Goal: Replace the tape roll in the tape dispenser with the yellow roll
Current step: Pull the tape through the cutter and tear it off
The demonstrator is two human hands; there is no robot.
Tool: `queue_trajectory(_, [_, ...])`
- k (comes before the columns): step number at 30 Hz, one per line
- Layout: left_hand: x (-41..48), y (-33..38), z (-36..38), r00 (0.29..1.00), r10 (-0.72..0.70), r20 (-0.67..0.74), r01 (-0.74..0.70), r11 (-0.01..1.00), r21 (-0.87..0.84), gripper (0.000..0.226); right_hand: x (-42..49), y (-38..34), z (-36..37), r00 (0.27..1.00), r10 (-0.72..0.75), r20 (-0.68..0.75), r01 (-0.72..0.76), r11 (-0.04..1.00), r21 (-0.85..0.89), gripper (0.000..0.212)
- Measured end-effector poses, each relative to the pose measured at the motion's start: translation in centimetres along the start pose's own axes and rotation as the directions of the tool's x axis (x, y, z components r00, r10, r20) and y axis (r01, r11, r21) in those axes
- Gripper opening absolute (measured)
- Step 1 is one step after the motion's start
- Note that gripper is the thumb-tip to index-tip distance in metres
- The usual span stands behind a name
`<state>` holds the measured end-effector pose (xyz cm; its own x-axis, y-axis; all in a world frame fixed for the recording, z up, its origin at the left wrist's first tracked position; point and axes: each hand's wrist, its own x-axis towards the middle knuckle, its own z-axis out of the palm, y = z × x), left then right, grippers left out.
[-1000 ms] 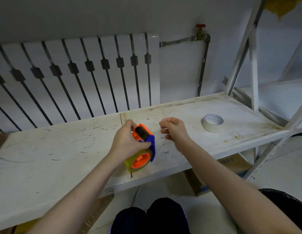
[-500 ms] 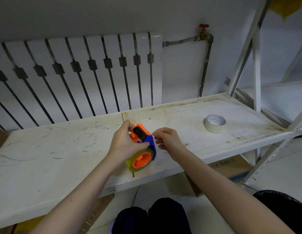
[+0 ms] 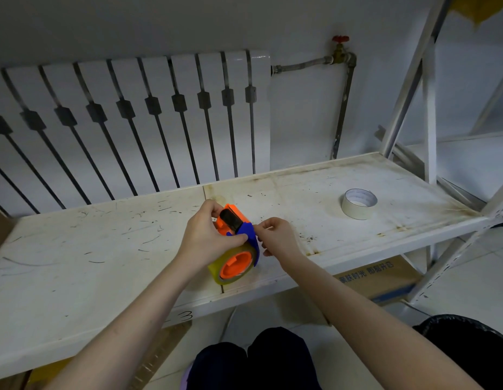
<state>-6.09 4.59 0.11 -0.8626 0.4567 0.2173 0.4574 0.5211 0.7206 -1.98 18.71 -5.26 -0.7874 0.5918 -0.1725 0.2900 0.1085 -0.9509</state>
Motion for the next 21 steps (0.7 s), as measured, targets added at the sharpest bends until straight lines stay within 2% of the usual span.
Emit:
queue_trajectory(3, [0.0, 0.1, 0.0, 1.000, -0.006, 0.012, 0.006, 1.000, 0.006, 0.052, 0.2, 0.1, -0.2, 0.998, 0.057, 0.035, -0.056, 0.998, -0.020, 0.025])
queue_trajectory(5, [0.1, 0.2, 0.0, 1.000, -0.007, 0.025, 0.007, 1.000, -0.001, 0.053, 0.4, 0.1, -0.3, 0.996, 0.077, 0.040, -0.076, 0.997, -0.029, 0.019])
queue_trajectory(9, [0.2, 0.3, 0.0, 0.999, -0.001, 0.044, 0.001, 1.000, 0.001, 0.052, 0.7, 0.0, 0.0, 0.996, 0.015, 0.083, -0.020, 0.998, 0.057, 0.007])
queue_trajectory(11, [0.4, 0.1, 0.0, 0.999, -0.005, 0.048, 0.005, 1.000, -0.001, 0.052, 0.9, -0.3, 0.2, 0.988, 0.024, 0.154, -0.028, 0.999, 0.020, 0.008])
queue_trajectory(13, [0.5, -0.1, -0.2, 0.998, -0.027, 0.057, 0.028, 1.000, -0.006, 0.053, 1.0, -0.1, 0.1, 0.987, 0.064, 0.144, -0.057, 0.997, -0.052, 0.006])
queue_trajectory(15, [0.7, -0.4, -0.3, 0.997, -0.055, 0.055, 0.057, 0.998, -0.020, 0.055, 0.8, 0.3, -0.4, 0.991, 0.013, 0.134, -0.007, 0.999, -0.045, 0.020])
queue_trajectory(16, [0.8, -0.6, -0.3, 0.996, -0.074, 0.046, 0.076, 0.996, -0.041, 0.056, 0.3, 0.6, -0.7, 0.983, -0.041, 0.177, 0.043, 0.999, -0.005, 0.027])
queue_trajectory(19, [1.4, -1.1, -0.4, 0.986, -0.164, 0.000, 0.162, 0.974, -0.156, 0.055, -1.5, 2.0, -1.3, 0.894, -0.161, 0.418, 0.164, 0.986, 0.028, 0.050])
queue_trajectory(21, [1.9, -1.2, -0.3, 0.970, -0.238, -0.042, 0.224, 0.950, -0.217, 0.052, -2.4, 3.3, -0.7, 0.849, -0.230, 0.475, 0.275, 0.961, -0.026, 0.079])
